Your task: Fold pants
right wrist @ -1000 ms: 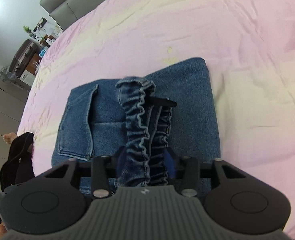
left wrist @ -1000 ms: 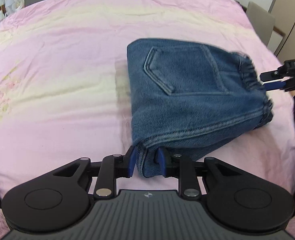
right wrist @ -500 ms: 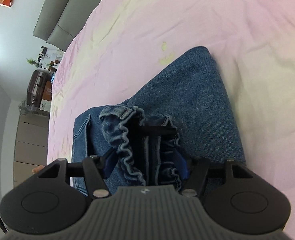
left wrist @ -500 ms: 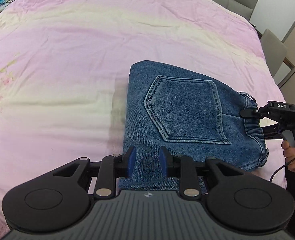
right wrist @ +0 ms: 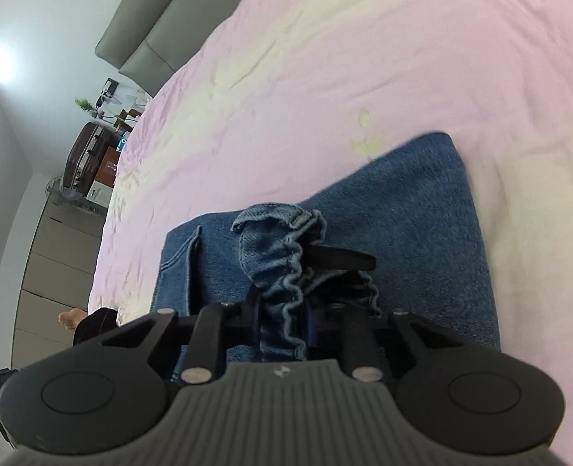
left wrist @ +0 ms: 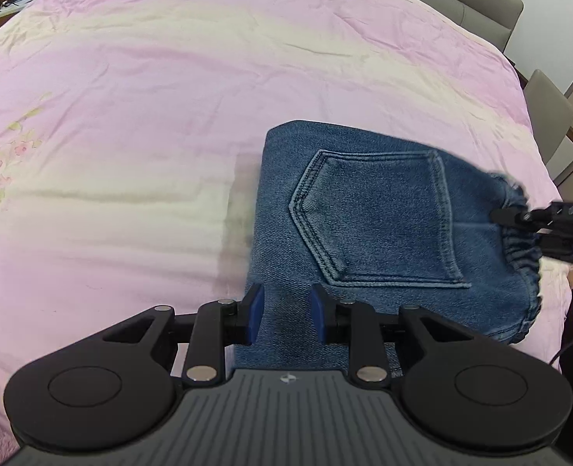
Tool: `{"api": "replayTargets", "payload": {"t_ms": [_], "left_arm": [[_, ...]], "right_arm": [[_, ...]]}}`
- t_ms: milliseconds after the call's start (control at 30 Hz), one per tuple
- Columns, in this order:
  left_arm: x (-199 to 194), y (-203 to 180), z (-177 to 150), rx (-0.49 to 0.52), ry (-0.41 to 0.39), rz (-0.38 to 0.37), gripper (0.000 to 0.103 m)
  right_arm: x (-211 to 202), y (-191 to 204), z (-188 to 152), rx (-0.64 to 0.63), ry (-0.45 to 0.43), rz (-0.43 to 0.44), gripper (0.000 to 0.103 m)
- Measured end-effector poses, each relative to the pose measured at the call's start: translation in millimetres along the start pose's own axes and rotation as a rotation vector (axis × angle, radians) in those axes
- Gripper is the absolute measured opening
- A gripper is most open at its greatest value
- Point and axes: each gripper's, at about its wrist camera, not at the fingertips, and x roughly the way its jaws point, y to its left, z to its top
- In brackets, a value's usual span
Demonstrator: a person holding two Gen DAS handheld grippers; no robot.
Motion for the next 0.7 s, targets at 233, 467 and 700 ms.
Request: {"api": "replayTargets", "payload": {"t_ms": [233, 467, 700], "left_arm": [[-10, -5, 14, -0.014, -0.064, -0.03, 0.031], [13, -26, 41, 0.043, -0.084, -0.062, 0.031], [46, -38, 69, 0.117, -0.071, -0.069, 0.031]], "right_arm": [[-53, 73, 47, -0.147, -0.075, -0.028, 0.016], [-46, 13, 44, 0.014, -0.016, -0.142, 0.015], [-25, -55, 32, 0.122, 0.004, -0.193, 0.014]]}}
